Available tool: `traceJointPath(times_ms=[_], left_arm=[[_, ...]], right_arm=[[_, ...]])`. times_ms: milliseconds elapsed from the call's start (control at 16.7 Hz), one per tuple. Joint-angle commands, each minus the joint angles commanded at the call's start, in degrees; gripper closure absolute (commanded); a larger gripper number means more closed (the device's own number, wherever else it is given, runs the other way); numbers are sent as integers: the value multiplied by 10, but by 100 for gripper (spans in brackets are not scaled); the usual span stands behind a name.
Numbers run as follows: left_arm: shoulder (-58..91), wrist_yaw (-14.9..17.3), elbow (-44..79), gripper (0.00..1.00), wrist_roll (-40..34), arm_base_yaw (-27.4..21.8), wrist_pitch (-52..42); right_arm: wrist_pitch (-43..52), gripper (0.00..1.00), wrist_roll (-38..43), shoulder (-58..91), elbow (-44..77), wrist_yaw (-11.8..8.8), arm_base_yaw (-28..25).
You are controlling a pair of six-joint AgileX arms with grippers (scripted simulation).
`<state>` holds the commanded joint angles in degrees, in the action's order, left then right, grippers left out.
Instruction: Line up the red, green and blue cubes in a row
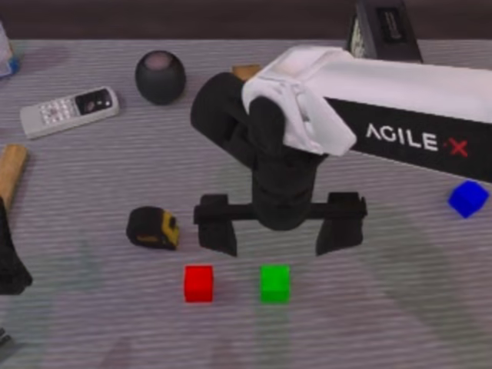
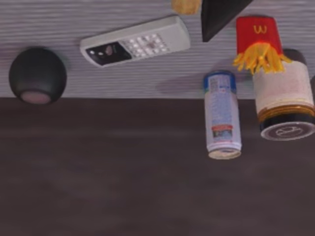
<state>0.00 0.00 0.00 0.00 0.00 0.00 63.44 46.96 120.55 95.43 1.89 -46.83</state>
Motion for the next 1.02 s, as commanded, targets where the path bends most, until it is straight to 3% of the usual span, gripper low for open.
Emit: traceJointPath(times_ms=[240, 420, 1020], left_arm=[[0, 0, 0, 0, 0, 0, 0], [0, 0, 0, 0, 0, 0, 0], [0, 0, 0, 0, 0, 0, 0]], right_arm=[[-2, 0, -38, 1, 2, -1, 25], [-3, 0, -130, 6, 3, -3, 78], [-12, 0, -628, 15, -10, -14, 335]])
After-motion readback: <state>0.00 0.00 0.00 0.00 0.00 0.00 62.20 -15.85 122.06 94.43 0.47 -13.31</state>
